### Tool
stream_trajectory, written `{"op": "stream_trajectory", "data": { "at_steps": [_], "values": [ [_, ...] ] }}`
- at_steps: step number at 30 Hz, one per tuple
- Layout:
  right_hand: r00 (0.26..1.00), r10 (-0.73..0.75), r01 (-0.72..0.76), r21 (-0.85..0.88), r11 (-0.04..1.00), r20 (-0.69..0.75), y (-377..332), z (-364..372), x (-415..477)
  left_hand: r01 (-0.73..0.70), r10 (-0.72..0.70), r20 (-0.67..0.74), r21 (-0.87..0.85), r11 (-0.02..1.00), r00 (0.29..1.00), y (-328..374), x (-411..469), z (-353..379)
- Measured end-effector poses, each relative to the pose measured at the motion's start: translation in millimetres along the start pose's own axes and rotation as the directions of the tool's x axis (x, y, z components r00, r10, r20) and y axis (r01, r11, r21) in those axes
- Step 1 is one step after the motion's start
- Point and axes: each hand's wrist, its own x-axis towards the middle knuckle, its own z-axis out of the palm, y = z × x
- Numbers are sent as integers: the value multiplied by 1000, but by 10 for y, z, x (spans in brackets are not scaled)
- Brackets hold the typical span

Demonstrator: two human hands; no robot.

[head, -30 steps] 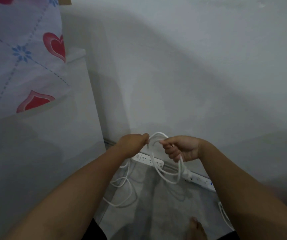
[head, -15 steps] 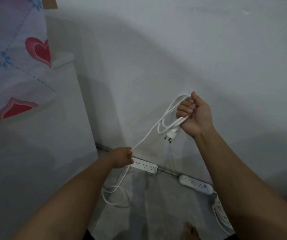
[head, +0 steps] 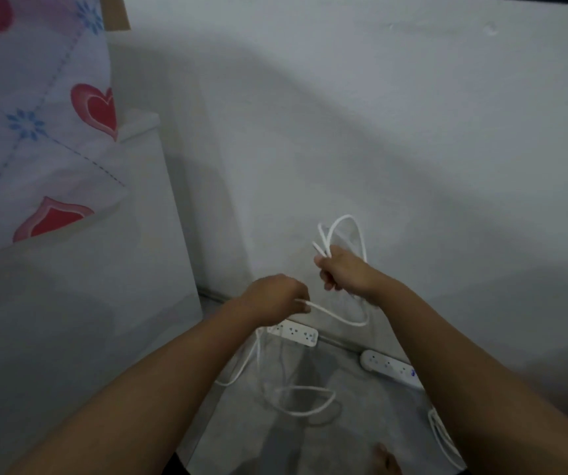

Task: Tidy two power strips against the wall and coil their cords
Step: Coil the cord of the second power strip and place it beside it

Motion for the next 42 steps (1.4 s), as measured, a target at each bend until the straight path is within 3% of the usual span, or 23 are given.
{"op": "stream_trajectory", "data": {
  "at_steps": [2,5,9,13,16,19,22,25,27,28,30,33,37,40,42],
  "values": [
    [981,113,-132,122,984,155,83,28,-23,131,-136,-110,-57,990,985,-127,-10,-58],
    [936,223,-293,250,923,274,150,54,-53,225,-230,-183,-48,973,956,-265,-14,-35],
    [917,223,-341,358,869,330,189,55,-48,243,-283,-235,-185,952,930,-285,20,-26],
    [850,204,-403,352,845,485,194,88,-62,167,-236,-183,-330,929,954,-311,76,23],
    [814,207,-375,221,900,542,142,107,-64,218,-265,-129,-296,930,956,-439,75,181],
    [793,194,-412,272,870,578,80,179,-58,285,-308,-51,-260,923,950,-565,21,310],
    [657,220,-551,261,792,721,-12,315,-56,296,-321,-121,-183,937,939,-632,-29,305],
    [486,265,-619,115,777,833,-37,432,-77,289,-303,-413,-98,952,859,-614,-17,204],
    [442,257,-589,62,805,859,-62,476,-105,287,-307,-484,-117,951,820,-594,-26,143],
    [468,232,-573,93,815,853,-90,473,-110,283,-315,-447,-138,949,837,-616,-38,146],
    [595,134,-544,274,793,792,-151,381,-89,300,-337,-243,-177,937,910,-728,-69,214],
    [765,-45,-444,575,687,643,-223,111,-58,415,-415,65,-296,860,907,-883,-113,346],
    [867,-158,-365,818,444,473,-253,-134,-84,417,-441,44,-420,806,896,-814,2,296],
    [943,-85,-302,936,180,320,-285,-55,-107,357,-358,67,-359,862,931,-714,25,261],
    [978,133,-162,987,-11,162,-309,126,-90,320,-298,135,-198,926,945,-684,-4,302]
  ]
}}
